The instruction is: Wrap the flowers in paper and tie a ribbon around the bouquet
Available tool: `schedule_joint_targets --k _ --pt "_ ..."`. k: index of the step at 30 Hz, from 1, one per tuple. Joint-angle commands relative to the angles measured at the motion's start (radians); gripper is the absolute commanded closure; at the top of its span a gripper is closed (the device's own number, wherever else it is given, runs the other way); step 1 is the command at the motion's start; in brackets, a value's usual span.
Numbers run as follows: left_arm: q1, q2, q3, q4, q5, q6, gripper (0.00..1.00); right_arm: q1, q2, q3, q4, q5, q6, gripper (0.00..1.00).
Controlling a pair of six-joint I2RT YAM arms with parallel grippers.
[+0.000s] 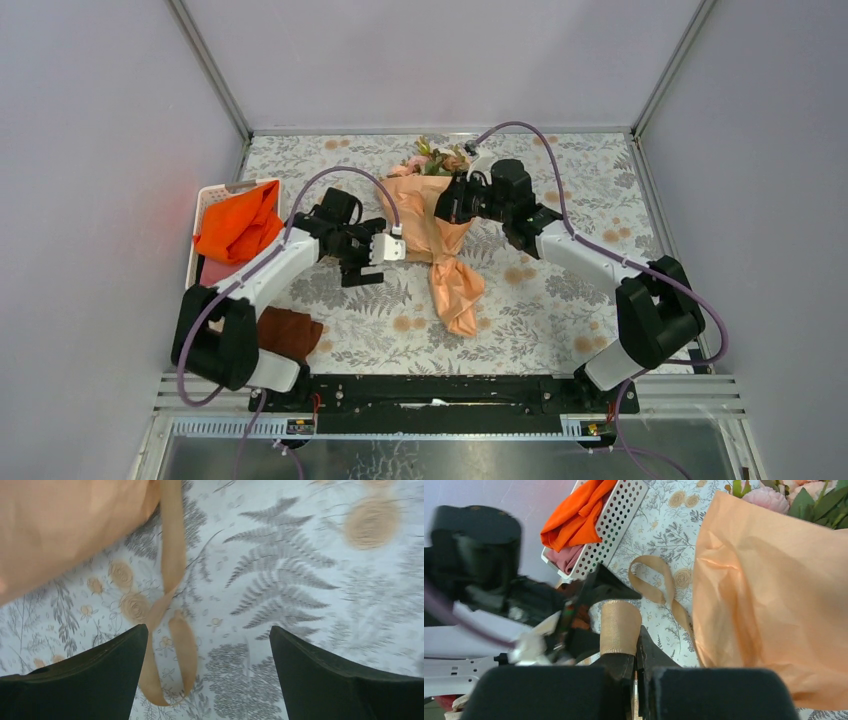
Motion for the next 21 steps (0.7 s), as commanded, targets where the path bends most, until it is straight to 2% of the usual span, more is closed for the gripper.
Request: schedule_joint_targets --k 1,3,6,8,12,14,15,16,19,21 --pt "0.031 0.116 -0.03 0.263 -0.142 -0.095 0.01 0.014 -0.062 0.028 0.03 -0.025 -0.014 1.0" --pt "0.031 0.178 -0.028 0.357 -0.176 -0.141 0.01 0.016 -0.062 0.028 0.036 -0.03 -0.008 1.0" --pt "0.024 0.263 0.008 0.398 -0.165 -0.184 0.01 0.017 -0.059 0.031 0.04 -0.036 0.0 1.0" --pt "0.01 0.301 0.016 0.462 -0.205 -0.22 0.01 0.017 -0.058 0.037 0.036 -0.04 -0.001 1.0" --pt "0.007 0.344 0.0 0.552 -0.275 -0.207 0.01 0.017 -0.065 0.051 0.022 -0.057 -0.004 1.0" --pt "0.008 0.359 -0.014 0.552 -0.309 -0.17 0.05 0.012 -0.076 0.061 0.001 -0.051 -0.006 1.0" --pt "0.008 0.365 -0.023 0.548 -0.326 -0.143 0.1 0.009 -0.08 0.07 -0.014 -0.043 -0.011 1.0" --pt "0.008 0.37 -0.033 0.541 -0.338 -0.124 0.23 0.008 -0.086 0.079 -0.036 -0.038 -0.019 1.0" --pt "0.012 0.386 -0.049 0.522 -0.38 -0.098 0.98 -0.004 -0.116 0.101 -0.126 -0.001 -0.035 1.0" --pt "0.018 0.402 -0.065 0.538 -0.431 -0.098 1.0 -0.028 -0.166 0.084 -0.171 0.048 -0.032 1.0"
